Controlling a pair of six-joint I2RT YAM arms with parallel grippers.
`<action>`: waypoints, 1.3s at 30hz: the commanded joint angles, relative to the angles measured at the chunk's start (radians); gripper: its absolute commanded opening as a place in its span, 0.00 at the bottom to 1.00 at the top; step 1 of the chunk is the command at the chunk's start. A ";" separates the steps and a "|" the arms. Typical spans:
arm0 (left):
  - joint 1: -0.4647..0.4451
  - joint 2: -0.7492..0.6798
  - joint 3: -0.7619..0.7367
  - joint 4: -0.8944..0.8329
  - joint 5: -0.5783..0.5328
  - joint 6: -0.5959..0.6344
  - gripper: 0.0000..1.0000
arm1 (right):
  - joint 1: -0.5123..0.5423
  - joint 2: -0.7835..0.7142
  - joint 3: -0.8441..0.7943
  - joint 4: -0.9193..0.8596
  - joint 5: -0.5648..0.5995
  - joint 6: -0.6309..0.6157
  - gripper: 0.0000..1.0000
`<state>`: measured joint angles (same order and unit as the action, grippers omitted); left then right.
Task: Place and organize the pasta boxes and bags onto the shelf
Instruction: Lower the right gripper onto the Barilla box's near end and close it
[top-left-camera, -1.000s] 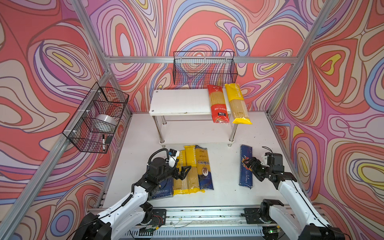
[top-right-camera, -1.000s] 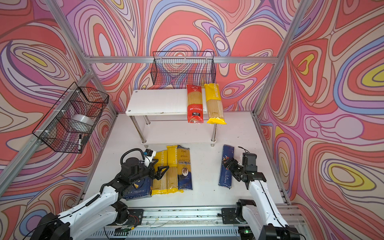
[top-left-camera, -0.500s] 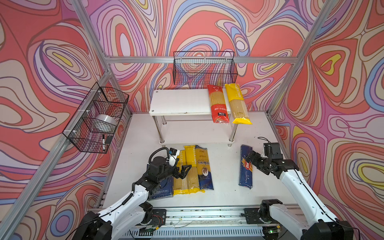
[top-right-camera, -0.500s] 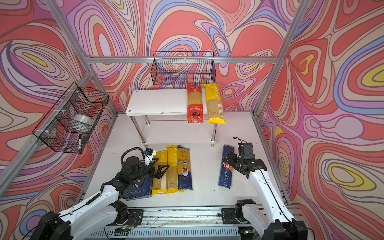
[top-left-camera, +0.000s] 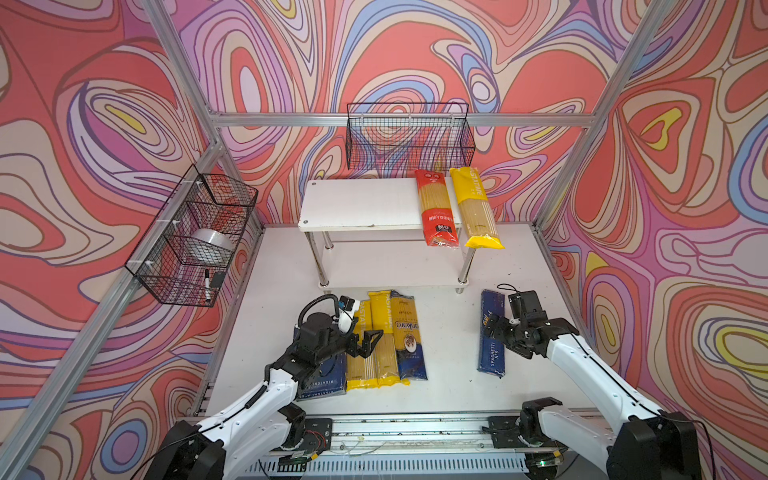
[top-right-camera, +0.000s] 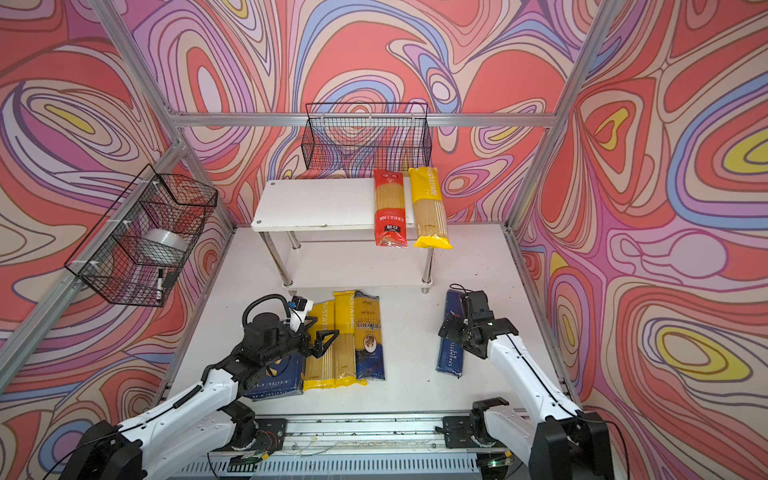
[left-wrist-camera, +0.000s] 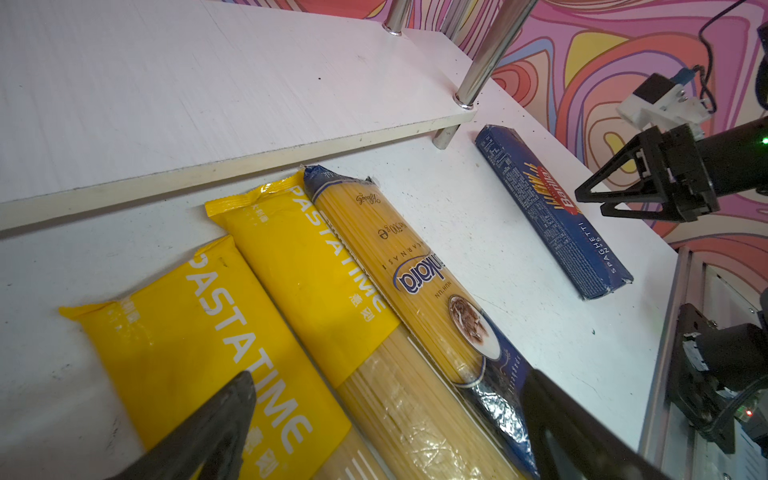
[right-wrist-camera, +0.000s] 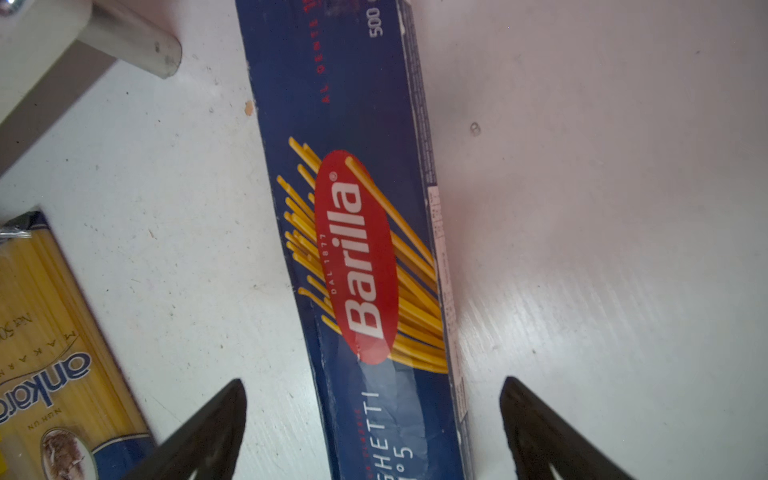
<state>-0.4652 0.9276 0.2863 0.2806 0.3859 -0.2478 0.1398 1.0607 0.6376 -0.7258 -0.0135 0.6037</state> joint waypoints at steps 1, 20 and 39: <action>-0.004 0.009 0.025 0.009 0.004 -0.005 1.00 | 0.024 0.032 -0.004 0.011 0.024 0.031 0.98; -0.004 -0.020 -0.030 0.025 0.011 -0.085 1.00 | 0.109 0.150 -0.046 0.083 0.100 0.131 0.98; -0.002 -0.038 -0.006 -0.016 0.018 -0.041 1.00 | 0.127 0.211 -0.075 0.162 0.113 0.148 0.88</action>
<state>-0.4652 0.9009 0.2707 0.2787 0.4080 -0.3065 0.2588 1.2350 0.5812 -0.6083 0.0925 0.7471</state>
